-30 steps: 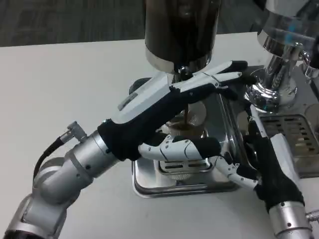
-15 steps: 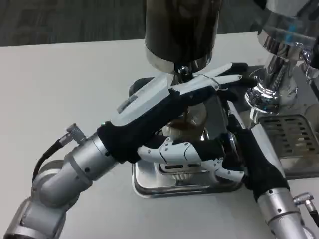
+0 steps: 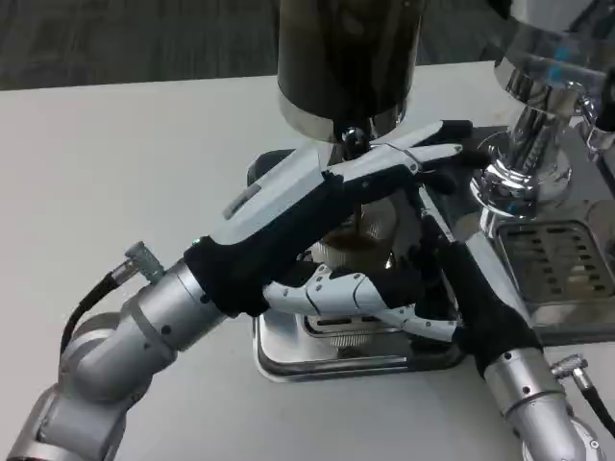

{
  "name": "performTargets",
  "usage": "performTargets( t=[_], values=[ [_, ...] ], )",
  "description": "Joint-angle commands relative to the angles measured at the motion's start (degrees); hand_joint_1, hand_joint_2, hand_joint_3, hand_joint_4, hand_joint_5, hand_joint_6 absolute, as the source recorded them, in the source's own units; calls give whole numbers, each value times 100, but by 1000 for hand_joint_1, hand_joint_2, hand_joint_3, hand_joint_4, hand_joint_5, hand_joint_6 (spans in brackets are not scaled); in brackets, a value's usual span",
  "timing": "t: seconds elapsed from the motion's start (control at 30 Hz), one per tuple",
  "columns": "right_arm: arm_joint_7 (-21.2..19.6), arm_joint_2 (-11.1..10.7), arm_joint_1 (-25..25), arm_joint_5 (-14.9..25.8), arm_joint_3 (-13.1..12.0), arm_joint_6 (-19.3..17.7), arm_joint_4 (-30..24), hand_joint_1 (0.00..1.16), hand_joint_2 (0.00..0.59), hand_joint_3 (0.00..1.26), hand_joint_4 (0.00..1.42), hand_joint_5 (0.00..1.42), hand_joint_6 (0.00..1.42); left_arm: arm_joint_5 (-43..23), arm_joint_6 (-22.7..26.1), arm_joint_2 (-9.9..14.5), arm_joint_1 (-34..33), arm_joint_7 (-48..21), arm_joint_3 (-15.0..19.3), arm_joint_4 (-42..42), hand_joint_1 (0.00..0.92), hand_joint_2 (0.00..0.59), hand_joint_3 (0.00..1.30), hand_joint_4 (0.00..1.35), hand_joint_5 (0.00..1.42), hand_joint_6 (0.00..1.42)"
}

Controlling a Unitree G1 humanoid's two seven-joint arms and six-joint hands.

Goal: Grasp the cup under the faucet to collect the drink, then remove the cup.

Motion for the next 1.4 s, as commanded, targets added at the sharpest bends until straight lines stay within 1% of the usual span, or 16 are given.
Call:
performTargets(
  t=[0.03,0.13,0.23,0.37,0.6,0.7,0.8,0.93,1.0,1.1,1.23,1.3,1.4],
  values=[
    [92,36,-189,104,-7,-125,210,742,166,0,0,0,80,53,117,47,145,25,36,-41,0,148,214,26,281,260],
    [147,58,-264,154,-17,-104,277,741,166,0,0,0,80,200,131,51,187,140,92,-104,0,148,214,26,281,260],
    [187,64,-335,190,-20,-104,357,741,166,0,0,0,80,179,173,45,218,174,120,-120,0,148,215,18,272,258],
    [244,73,-424,184,11,-135,466,741,166,0,0,0,80,173,221,29,235,271,241,-217,0,153,215,16,270,239],
    [225,93,-488,172,-2,-206,592,741,166,0,0,0,80,-11,352,6,157,743,812,-450,0,160,215,16,231,184],
    [213,101,-511,171,-7,-238,630,740,166,0,0,0,81,-220,377,20,134,762,983,-467,0,161,190,0,205,148],
    [210,120,-528,176,-6,-259,667,740,166,0,0,0,81,-402,403,64,155,761,1139,-533,0,161,185,0,199,144],
    [192,163,-543,177,-4,-296,724,740,166,0,0,0,82,-515,407,92,362,883,1474,-711,0,162,185,0,194,137],
    [194,177,-550,186,-9,-323,756,745,168,0,0,0,91,-566,418,94,434,892,1574,-728,0,163,184,0,180,115],
    [191,201,-582,192,-19,-387,825,747,169,0,0,0,94,-576,364,7,710,1090,1826,-673,0,158,183,0,169,98],
    [156,207,-622,138,-7,-462,854,743,170,0,0,0,95,-467,348,-114,1153,1430,2130,-490,0,160,175,0,158,77],
    [139,196,-644,91,15,-487,854,740,171,0,0,0,96,-383,356,-133,1318,1591,2234,-371,0,160,175,0,155,74],
    [154,232,-683,143,6,-503,929,736,172,0,0,0,97,-156,321,-150,1503,1856,2380,-215,0,160,172,0,154,68]
  ],
)
